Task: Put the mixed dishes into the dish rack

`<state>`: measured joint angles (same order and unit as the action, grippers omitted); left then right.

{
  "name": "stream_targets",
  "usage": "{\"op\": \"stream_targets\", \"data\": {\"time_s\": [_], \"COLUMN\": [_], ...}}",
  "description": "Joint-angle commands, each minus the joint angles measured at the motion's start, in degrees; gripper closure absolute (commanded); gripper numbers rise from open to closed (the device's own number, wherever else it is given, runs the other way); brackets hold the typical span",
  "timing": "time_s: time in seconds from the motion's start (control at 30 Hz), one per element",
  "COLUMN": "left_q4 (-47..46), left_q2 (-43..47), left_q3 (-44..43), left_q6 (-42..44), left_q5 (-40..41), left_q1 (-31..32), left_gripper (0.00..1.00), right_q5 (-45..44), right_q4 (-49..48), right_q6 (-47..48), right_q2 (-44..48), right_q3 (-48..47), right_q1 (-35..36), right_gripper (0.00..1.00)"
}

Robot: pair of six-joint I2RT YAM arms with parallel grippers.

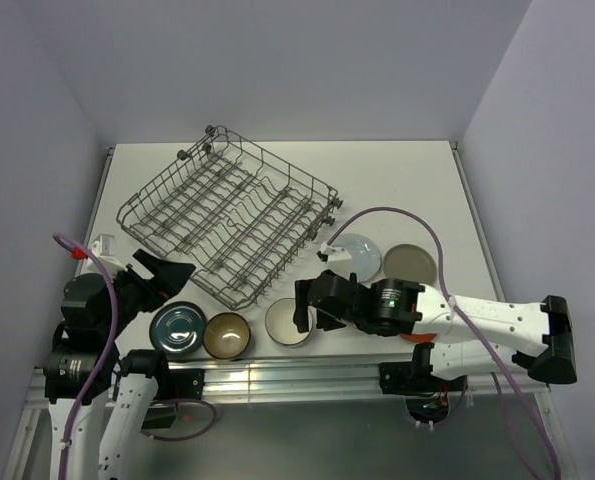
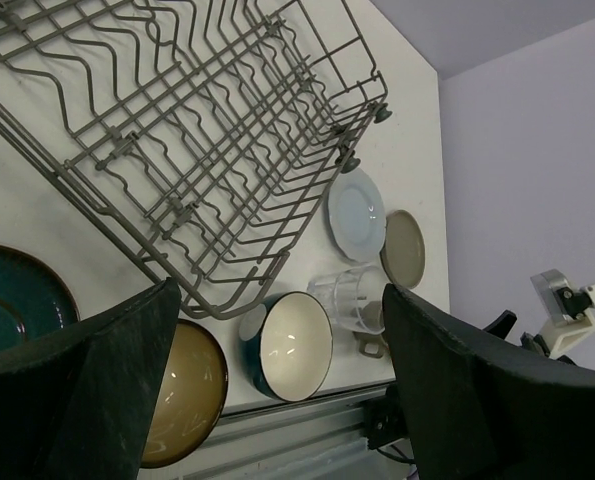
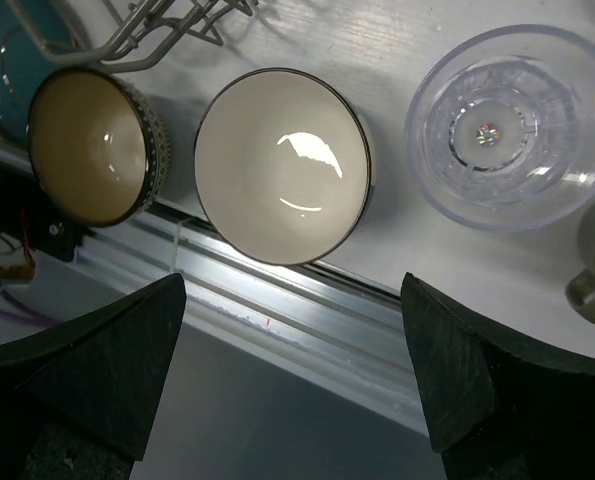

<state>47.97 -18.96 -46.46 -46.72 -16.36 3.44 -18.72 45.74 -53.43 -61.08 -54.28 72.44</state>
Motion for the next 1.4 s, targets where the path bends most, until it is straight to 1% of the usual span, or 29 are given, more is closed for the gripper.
{"op": "stream_targets", "data": {"time_s": [0.0, 0.07, 0.2, 0.3, 0.37, 0.4, 0.43, 0.5, 0.6, 0.7, 0.83, 0.93, 0.97, 1.03, 1.07, 1.23, 1.27, 1.33, 1.37], "left_q4": [0.5, 0.9, 1.6, 1.9, 1.8, 1.7, 1.7, 1.6, 1.9, 1.9, 1.7, 2.0, 2.0, 2.1, 2.1, 1.3, 1.2, 0.9, 0.7], "left_q2": [-0.4, -0.5, -0.8, -0.7, -0.6, -0.5, -0.4, -0.3, -0.3, -0.1, -0.4, -0.4, -0.3, -0.3, -0.3, -1.4, -1.7, -2.7, -2.8], "left_q3": [-1.0, -1.4, -2.6, -3.5, -3.5, -3.4, -3.4, -3.3, -3.5, -3.3, -3.4, -3.8, -4.0, -4.0, -3.9, -2.6, -2.3, -1.9, -1.5], "left_q6": [2.2, 2.4, 2.9, 3.1, 3.2, 3.2, 3.1, 3.0, 3.2, 3.3, 3.3, 3.5, 3.7, 3.8, 4.0, 4.6, 5.1, 5.8, 6.4], "left_q5": [1.1, 1.2, 1.5, 1.6, 1.4, 1.3, 1.1, 0.9, 0.6, 0.5, -0.7, -1.1, -1.2, -1.2, -1.3, -4.4, -5.0, -6.4, -7.0], "left_q1": [-0.4, -0.4, -0.4, -0.4, -0.4, -0.4, -0.4, -0.4, -0.4, -0.4, -0.4, -0.4, -0.4, -0.4, -0.4, -0.4, -0.4, -0.4, -0.4], "left_gripper": [0.12, 0.13, 0.14, 0.14, 0.14, 0.14, 0.14, 0.14, 0.14, 0.15, 0.17, 0.18, 0.18, 0.18, 0.18, 0.18, 0.16, 0.12, 0.12], "right_q5": [-5.5, -6.8, -10.3, -12.7, -13.3, -13.6, -13.7, -14.2, -14.3, -13.4, -12.6, -12.5, -12.7, -13.1, -13.3, -15.4, -15.6, -16.1, -16.3], "right_q4": [-3.2, -5.0, -4.3, -2.8, -3.6, -4.2, -5.4, -5.0, -4.8, -7.5, -8.6, -8.7, -9.0, -9.1, -9.1, -5.6, -5.0, -4.0, -3.7], "right_q6": [-8.5, -12.9, -21.7, -26.6, -28.5, -29.4, -29.8, -31.3, -32.4, -32.3, -32.0, -32.3, -32.2, -32.6, -32.6, -33.1, -33.2, -33.4, -33.5], "right_q2": [-3.9, -5.2, -9.2, -10.5, -10.6, -10.7, -10.9, -11.9, -14.1, -16.5, -20.6, -23.0, -23.6, -23.8, -23.8, -24.4, -24.7, -24.8, -25.0], "right_q3": [1.4, 2.2, 2.5, 2.9, 4.4, 5.0, 5.4, 5.8, 5.9, 6.5, 5.6, 4.9, 5.0, 5.0, 4.8, 2.2, 1.8, 1.1, 0.9], "right_q1": [2.2, 3.0, 5.2, 5.7, 5.8, 5.8, 5.6, 5.6, 5.7, 5.7, 5.7, 5.9, 6.0, 6.4, 6.6, 7.9, 8.1, 8.7, 8.9], "right_gripper": [0.05, 0.06, 0.08, 0.12, 0.14, 0.17, 0.18, 0.22, 0.25, 0.27, 0.29, 0.37, 0.42, 0.45, 0.51, 0.68, 0.75, 0.83, 0.91]}}
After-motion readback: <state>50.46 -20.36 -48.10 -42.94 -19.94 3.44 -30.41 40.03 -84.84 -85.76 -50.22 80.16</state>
